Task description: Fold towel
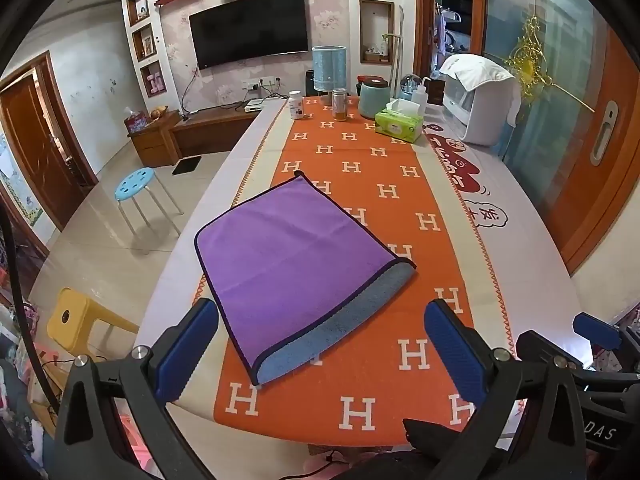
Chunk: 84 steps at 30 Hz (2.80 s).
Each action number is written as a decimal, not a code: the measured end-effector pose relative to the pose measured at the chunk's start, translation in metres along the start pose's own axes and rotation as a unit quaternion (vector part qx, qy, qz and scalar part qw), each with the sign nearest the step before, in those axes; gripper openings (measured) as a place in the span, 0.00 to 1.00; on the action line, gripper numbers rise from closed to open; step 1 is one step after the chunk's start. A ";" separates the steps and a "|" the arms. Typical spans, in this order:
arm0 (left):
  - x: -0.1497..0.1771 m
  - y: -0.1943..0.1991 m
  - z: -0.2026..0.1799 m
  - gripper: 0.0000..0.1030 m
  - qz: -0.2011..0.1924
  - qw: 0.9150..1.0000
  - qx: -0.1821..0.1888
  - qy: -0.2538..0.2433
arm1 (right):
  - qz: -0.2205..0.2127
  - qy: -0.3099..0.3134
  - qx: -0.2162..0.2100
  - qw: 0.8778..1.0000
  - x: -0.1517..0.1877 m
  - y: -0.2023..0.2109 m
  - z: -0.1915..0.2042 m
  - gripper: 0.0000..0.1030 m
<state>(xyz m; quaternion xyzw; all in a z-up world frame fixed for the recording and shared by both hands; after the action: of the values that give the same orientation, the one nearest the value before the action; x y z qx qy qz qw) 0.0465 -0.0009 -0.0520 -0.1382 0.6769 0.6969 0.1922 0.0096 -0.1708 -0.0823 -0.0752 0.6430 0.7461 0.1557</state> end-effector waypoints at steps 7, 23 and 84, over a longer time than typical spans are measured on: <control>0.000 0.000 -0.001 0.99 0.002 1.000 0.002 0.000 | 0.002 -0.002 0.000 1.000 0.001 -0.001 -0.001 0.92; -0.005 0.000 -0.004 0.99 0.001 1.000 0.007 -0.006 | 0.007 -0.010 0.011 1.000 0.002 -0.003 -0.002 0.92; -0.028 -0.075 0.061 0.99 0.082 0.995 0.032 0.054 | 0.061 -0.021 0.045 0.997 -0.022 -0.043 0.029 0.92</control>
<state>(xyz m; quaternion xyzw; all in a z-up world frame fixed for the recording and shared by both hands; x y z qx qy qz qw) 0.1094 0.0584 -0.1032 -0.1136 0.7177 0.6795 0.1016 0.0474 -0.1397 -0.1113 -0.0130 0.6761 0.7257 0.1269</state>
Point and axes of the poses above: each gripper's, at about its wrist camera, not at the fingertips, and y roughly against the way its jaws point, z to its left, x to its underside, the point moved 7 cm from there along -y, roughly the way its jaws point, and after that the axes turned 15 degrees about z, right-handed, at the moved point
